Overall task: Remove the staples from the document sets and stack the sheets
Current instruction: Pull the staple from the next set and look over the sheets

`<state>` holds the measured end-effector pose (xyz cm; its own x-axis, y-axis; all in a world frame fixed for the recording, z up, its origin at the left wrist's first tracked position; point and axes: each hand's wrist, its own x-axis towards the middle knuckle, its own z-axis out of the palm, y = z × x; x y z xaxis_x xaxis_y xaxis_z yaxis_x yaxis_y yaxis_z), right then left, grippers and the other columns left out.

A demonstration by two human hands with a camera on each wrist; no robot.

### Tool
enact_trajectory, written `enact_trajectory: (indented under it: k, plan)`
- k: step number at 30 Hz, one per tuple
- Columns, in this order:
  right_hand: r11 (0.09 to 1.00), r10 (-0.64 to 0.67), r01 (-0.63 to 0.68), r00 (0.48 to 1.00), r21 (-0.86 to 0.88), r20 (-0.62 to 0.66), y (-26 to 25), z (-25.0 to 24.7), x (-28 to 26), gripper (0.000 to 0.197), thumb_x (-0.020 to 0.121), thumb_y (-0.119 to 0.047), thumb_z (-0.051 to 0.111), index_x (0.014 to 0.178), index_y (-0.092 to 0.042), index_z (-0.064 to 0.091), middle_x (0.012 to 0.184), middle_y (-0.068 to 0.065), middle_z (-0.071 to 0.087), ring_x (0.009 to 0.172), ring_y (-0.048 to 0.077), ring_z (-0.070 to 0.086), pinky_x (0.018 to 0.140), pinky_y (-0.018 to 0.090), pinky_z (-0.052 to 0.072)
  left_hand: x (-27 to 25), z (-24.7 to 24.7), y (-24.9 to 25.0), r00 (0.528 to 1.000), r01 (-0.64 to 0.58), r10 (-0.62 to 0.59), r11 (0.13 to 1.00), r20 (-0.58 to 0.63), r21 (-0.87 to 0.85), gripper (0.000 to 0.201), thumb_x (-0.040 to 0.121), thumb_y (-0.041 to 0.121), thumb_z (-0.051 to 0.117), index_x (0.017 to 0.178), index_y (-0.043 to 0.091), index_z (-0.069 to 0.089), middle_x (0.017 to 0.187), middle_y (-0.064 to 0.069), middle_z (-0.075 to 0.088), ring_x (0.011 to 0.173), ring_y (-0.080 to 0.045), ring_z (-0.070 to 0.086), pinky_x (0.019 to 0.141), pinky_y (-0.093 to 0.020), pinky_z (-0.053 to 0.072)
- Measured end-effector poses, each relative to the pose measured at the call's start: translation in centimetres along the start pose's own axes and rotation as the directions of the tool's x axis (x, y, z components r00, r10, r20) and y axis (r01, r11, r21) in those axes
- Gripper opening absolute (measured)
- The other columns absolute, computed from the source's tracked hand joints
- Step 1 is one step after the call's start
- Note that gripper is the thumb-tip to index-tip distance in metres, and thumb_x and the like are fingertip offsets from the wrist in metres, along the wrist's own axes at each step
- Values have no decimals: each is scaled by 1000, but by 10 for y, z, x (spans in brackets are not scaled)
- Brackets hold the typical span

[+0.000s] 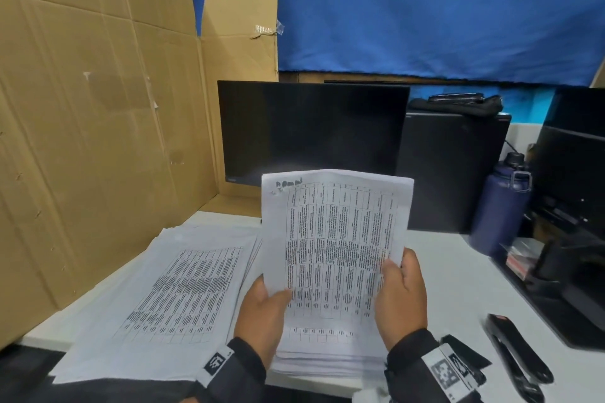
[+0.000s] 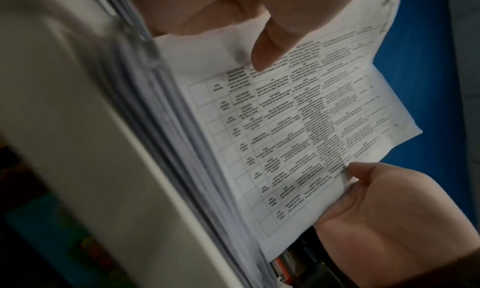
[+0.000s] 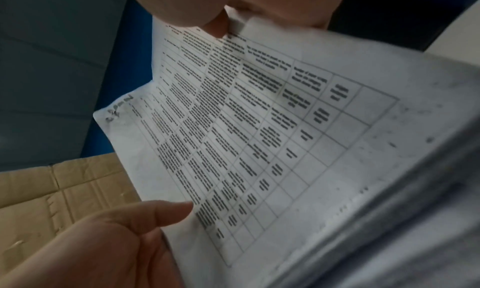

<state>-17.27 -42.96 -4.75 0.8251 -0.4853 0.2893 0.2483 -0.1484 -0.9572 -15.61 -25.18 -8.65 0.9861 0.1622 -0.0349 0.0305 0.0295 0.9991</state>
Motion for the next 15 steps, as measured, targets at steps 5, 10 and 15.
enact_trajectory:
  k: [5,10,15]
  plan:
    - [998,28,-24,998,-56,64,7,1,6,24,104,-13,37,100,-26,56,99,-13,69,94,11,66,74,26,50,0,1,0,1000,-11,12,997,-15,78,15,102,21,59,102,31,70,102,7,79,102,-14,70,96,-38,56]
    - [896,-165,153,986,-417,8,-15,-12,17,57,86,-9,59,138,-17,39,139,6,44,132,27,42,109,41,38,14,-14,45,985,-156,173,913,-12,377,20,100,26,53,89,17,67,84,-12,71,79,-27,68,72,-45,59]
    - [122,-774,722,499,-681,390,-62,-13,-3,65,76,-4,57,140,-11,51,143,17,47,146,41,28,118,60,19,18,-13,123,863,-425,430,331,267,842,27,102,26,43,79,22,57,72,-1,62,70,-25,60,63,-35,50]
